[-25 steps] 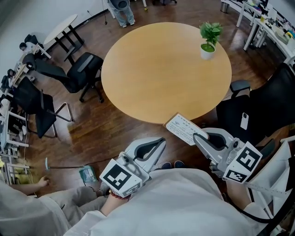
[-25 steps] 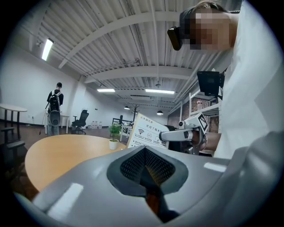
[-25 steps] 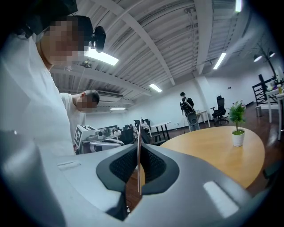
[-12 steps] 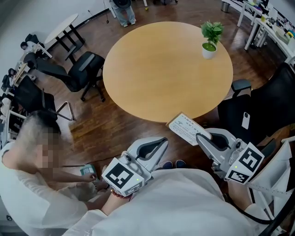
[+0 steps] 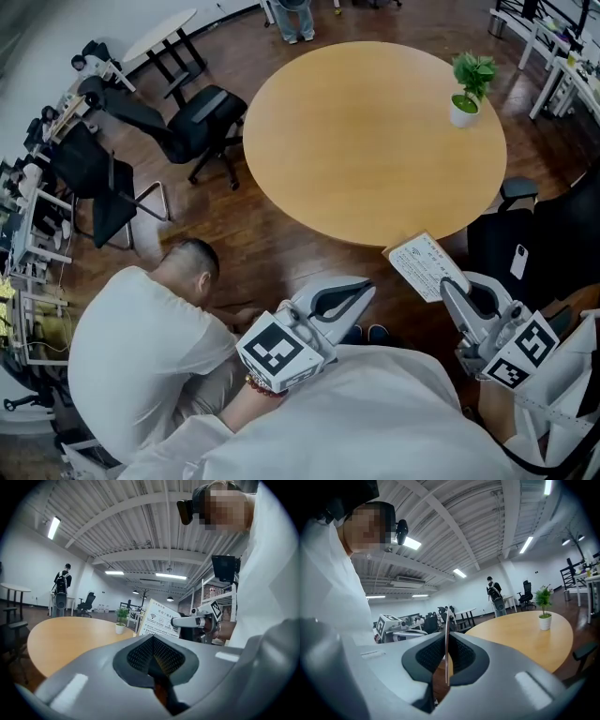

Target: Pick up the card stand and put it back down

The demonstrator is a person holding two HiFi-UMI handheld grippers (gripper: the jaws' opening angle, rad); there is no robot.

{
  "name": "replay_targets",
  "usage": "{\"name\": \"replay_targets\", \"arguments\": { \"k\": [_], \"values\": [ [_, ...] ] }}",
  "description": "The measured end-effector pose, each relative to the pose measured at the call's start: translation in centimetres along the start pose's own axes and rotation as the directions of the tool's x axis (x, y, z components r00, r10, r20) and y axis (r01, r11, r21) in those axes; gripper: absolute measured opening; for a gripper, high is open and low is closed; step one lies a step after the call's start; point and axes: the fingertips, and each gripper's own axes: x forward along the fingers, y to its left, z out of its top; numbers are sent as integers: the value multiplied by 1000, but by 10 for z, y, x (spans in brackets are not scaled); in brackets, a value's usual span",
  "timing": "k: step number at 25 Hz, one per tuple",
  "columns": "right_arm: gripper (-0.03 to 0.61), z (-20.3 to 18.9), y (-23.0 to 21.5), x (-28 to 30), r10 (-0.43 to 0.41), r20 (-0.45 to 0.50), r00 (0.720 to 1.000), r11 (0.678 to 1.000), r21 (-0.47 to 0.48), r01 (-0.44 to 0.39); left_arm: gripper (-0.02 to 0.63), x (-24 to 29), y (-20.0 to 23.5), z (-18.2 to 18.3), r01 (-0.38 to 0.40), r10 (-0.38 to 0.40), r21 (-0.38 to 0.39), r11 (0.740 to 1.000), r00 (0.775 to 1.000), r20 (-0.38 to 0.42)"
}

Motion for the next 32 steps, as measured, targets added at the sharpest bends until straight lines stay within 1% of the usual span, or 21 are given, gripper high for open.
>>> {"name": "replay_targets", "arguments": {
  "k": [1, 3, 5, 6, 8, 10, 12, 14, 16, 19, 22, 25, 27, 28, 30, 32],
  "values": [
    [20, -1, -2, 1, -12, -2, 1000, 1000, 3, 12, 0, -4, 8, -1, -22, 22, -11, 1000, 1000, 5],
    [20, -3, -8, 3, -43, -5, 999, 999, 17, 44, 0, -21, 35, -6, -101, 102, -55, 993, 995, 19],
    [20, -5, -15, 6, -85, -2, 996, 996, 39, 85, 0, -47, 69, -10, -186, 191, -114, 976, 981, 36],
    [20, -4, -19, 7, -107, 3, 994, 993, 45, 107, 0, -61, 83, -10, -216, 224, -130, 968, 974, 45],
    [21, -2, -25, 10, -140, 18, 990, 989, 44, 139, 0, -82, 107, -11, -260, 268, -125, 958, 962, 54],
    [20, -6, -34, 15, -158, 23, 987, 987, 33, 157, 0, -91, 130, -16, -293, 300, -113, 949, 952, 52],
    [20, -14, -48, 21, -178, 2, 984, 984, 16, 178, 0, -91, 155, -23, -331, 337, -128, 935, 941, 29],
    [21, -19, -67, 21, -218, -29, 975, 976, -6, 218, 0, -90, 175, -25, -375, 378, -151, 915, 926, -7],
    [21, -8, -92, 18, -246, -34, 969, 969, -6, 246, 0, -91, 191, -20, -403, 405, -159, 901, 914, -21],
    [20, 17, -145, 32, -235, 2, 972, 972, 1, 235, 0, -78, 233, -16, -435, 435, -154, 887, 900, -35],
    [20, 16, -213, 63, -236, 0, 972, 971, 25, 236, 0, -45, 278, -16, -470, 468, -151, 869, 882, -51],
    [20, 16, -268, 91, -204, -33, 978, 977, 63, 205, 1, 2, 293, 4, -473, 473, -161, 866, 880, -43],
    [20, 19, -307, 128, -132, -73, 989, 989, 58, 136, 1, 38, 310, 28, -481, 482, -168, 860, 875, -39],
    [21, 15, -327, 151, -97, -106, 990, 993, 51, 102, 0, 53, 322, 38, -488, 489, -170, 856, 871, -38],
    [20, -8, -361, 194, -35, -182, 983, 998, 37, 42, 1, 73, 336, 45, -499, 499, -161, 852, 865, -41],
    [21, -26, -384, 229, 33, -240, 970, 999, 20, -29, 0, 83, 340, 47, -508, 505, -151, 848, 861, -63]
  ]
}}
